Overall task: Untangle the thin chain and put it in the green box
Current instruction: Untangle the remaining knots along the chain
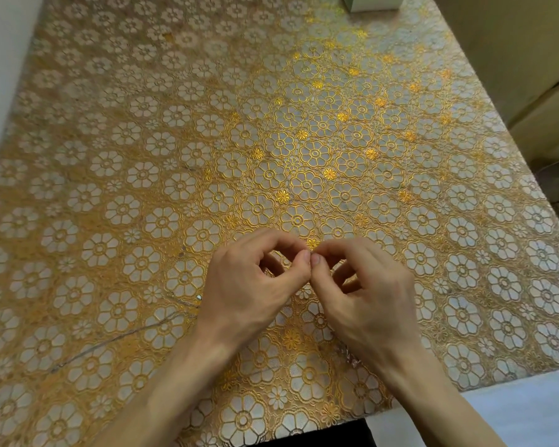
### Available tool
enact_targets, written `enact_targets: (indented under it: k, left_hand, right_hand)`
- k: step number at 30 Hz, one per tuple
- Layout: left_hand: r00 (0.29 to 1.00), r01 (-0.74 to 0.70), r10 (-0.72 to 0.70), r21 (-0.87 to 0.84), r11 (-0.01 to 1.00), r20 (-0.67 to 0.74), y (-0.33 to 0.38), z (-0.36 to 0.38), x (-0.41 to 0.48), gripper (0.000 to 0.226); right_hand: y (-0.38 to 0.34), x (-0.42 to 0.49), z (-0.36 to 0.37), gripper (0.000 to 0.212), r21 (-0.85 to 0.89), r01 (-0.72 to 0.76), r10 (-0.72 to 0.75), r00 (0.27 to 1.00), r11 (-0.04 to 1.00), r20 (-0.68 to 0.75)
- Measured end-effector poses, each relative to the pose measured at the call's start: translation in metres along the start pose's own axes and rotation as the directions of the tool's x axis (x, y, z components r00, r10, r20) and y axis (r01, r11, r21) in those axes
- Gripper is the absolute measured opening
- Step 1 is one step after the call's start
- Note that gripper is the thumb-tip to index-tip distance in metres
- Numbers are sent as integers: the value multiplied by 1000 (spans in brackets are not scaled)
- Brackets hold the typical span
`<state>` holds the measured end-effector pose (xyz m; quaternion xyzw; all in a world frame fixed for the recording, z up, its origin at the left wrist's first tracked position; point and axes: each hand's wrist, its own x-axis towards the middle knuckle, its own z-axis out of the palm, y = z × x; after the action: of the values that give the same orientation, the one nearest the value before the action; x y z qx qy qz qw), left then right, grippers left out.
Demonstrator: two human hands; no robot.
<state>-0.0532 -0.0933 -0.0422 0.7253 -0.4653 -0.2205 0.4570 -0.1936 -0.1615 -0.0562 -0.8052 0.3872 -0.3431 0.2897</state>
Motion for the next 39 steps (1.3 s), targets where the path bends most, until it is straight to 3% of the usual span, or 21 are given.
enact_targets:
  k: [7,16,31,35,39]
  left_hand:
    - [1000,15,-15,9,1000,-12,-1,-7,3,3]
    - [975,-216,201,211,953,89,-7,-18,6,17]
    - [958,-288,270,350,891,99,-6,-18,6,13]
    - [957,-290,275,341,894,93,-7,-17,5,11]
    - [971,-239,240,187,953,15,-7,-13,3,8]
  right_hand:
    - [1,5,-2,6,20,8,-8,1000,1000,18]
    - [4,5,-6,13,-86,143,-135,987,986,88]
    - [-2,5,-6,14,-169,194,-173,976,966,132]
    - [-1,6,-7,14,-150,191,-170,975,970,142]
    - [-4,6,-7,12,-29,89,-86,991,996,105]
